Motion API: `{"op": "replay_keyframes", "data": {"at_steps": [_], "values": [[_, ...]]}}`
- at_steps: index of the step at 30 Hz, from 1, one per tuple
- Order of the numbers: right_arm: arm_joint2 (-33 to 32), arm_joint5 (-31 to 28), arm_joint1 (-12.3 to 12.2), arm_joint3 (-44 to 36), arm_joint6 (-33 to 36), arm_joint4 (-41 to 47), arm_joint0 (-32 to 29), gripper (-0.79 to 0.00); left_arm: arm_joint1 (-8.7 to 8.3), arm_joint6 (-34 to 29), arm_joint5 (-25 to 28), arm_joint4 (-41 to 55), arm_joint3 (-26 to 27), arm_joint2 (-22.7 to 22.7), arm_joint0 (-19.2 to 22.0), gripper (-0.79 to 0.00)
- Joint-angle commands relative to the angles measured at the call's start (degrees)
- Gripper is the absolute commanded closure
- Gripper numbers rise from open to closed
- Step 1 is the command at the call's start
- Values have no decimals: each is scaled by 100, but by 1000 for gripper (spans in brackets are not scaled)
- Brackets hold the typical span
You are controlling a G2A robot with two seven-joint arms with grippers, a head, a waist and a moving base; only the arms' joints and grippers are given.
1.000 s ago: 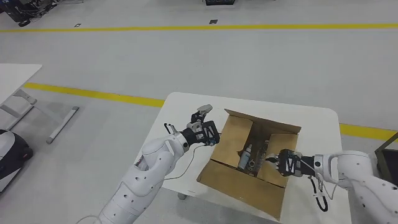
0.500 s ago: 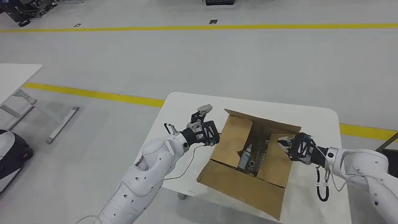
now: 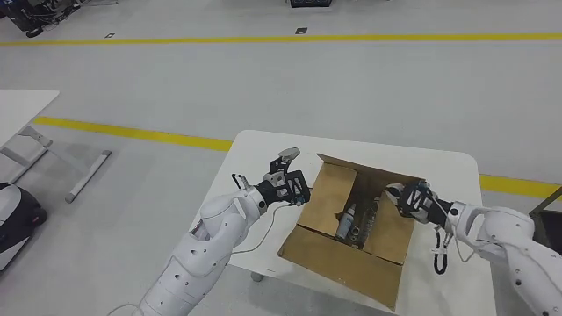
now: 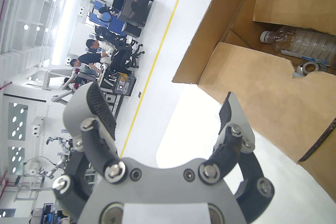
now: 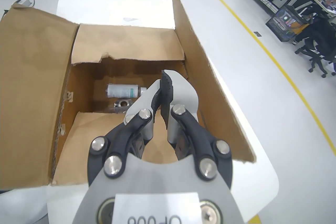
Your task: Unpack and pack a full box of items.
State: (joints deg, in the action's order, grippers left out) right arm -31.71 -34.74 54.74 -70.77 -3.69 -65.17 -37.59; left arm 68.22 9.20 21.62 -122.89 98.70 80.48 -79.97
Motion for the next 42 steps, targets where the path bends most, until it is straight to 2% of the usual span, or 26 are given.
{"op": "replay_keyframes", "data": {"at_steps": [1,10,13,23,33,42], "values": [[100,293,162,169,36,23,120,0,0,0,0,0,0,0,0,-785],[452,964,978,1651,-95,520,702,0,0,0,0,0,0,0,0,-785],[487,924,1222,2172,-247,850,811,0,0,0,0,0,0,0,0,-785],[613,937,2003,3781,-118,1548,1087,0,0,0,0,0,0,0,0,-785],[605,735,2512,4721,279,1894,1265,0,0,0,0,0,0,0,0,-785],[562,445,2808,5233,597,2000,1402,0,0,0,0,0,0,0,0,-785]]}}
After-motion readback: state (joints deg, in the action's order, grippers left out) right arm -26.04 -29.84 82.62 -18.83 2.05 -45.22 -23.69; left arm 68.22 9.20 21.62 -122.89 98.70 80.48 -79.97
